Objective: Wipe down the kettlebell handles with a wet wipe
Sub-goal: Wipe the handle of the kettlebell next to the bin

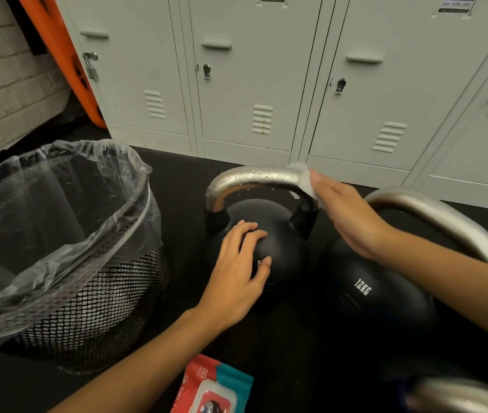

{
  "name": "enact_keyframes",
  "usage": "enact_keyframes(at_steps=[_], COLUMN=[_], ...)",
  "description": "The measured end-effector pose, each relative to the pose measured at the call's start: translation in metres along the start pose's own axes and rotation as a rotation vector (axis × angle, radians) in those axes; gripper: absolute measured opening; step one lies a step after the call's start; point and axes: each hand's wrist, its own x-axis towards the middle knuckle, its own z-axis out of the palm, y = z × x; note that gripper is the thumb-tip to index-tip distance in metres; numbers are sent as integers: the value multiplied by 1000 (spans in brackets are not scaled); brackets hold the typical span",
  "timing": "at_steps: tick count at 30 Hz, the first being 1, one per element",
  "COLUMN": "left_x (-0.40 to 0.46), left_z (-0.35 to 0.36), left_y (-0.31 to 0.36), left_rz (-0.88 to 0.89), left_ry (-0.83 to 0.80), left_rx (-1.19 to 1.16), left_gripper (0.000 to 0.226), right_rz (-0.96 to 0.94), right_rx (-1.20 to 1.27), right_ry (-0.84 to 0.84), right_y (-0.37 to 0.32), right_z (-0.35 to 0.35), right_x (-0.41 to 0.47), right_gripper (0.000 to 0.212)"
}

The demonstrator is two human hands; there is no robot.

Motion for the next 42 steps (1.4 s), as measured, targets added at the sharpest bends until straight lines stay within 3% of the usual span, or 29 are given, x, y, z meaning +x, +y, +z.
enact_keyframes(at_steps=[11, 17, 24, 27, 33, 39, 42], left_x=[1, 0, -1, 0, 0, -1, -1], left_z=[-3, -5, -1, -1, -3, -1, -1], left_y=[-3, -5, -6, -8, -9, -9, -10], left_rz=[15, 24, 8, 11, 21, 14, 14], left_ry=[-30, -44, -8, -7, -17, -9, -9], left_rx=[18, 37, 32, 30, 22, 33, 36], left_gripper=[43, 44, 44, 44, 44, 45, 45], right_rz=[-301, -113, -275, -282, -130, -156, -141], right_rx=[-309, -188, -189, -197, -149, -360, -370], right_ry=[-17, 6, 197, 233, 162, 87, 35], right_y=[9, 31, 4, 8, 21, -2, -21], right_z=[9, 0, 13, 18, 10, 8, 12], right_x=[-18, -21, -14, -13, -17, -17, -13], right_gripper=[60, 66, 49, 51, 63, 67, 44])
